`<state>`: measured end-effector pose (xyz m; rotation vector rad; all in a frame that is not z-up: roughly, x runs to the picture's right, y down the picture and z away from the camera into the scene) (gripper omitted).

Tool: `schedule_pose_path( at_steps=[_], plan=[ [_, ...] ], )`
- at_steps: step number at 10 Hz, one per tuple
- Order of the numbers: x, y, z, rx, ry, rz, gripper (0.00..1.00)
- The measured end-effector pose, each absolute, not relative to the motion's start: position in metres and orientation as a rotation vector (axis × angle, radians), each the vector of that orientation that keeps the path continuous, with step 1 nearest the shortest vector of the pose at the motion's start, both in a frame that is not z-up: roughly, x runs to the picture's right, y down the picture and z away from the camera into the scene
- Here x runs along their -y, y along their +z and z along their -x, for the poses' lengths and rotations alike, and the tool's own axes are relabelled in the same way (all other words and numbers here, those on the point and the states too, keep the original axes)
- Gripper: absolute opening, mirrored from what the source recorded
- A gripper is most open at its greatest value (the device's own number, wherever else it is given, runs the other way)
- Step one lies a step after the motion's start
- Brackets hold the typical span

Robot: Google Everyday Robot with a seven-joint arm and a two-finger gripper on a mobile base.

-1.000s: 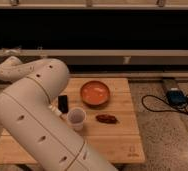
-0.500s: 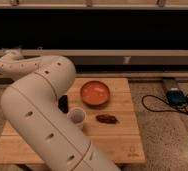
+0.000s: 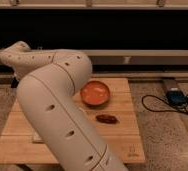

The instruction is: Stand the bottle upright

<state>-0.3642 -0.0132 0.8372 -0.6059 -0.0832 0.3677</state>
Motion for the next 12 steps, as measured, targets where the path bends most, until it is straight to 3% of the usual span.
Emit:
schedule_pose_path(
  at_steps=[12],
  plan=[
    [0.058, 0.839, 0.361, 0.579, 0.406, 0.549, 0.0]
  ],
)
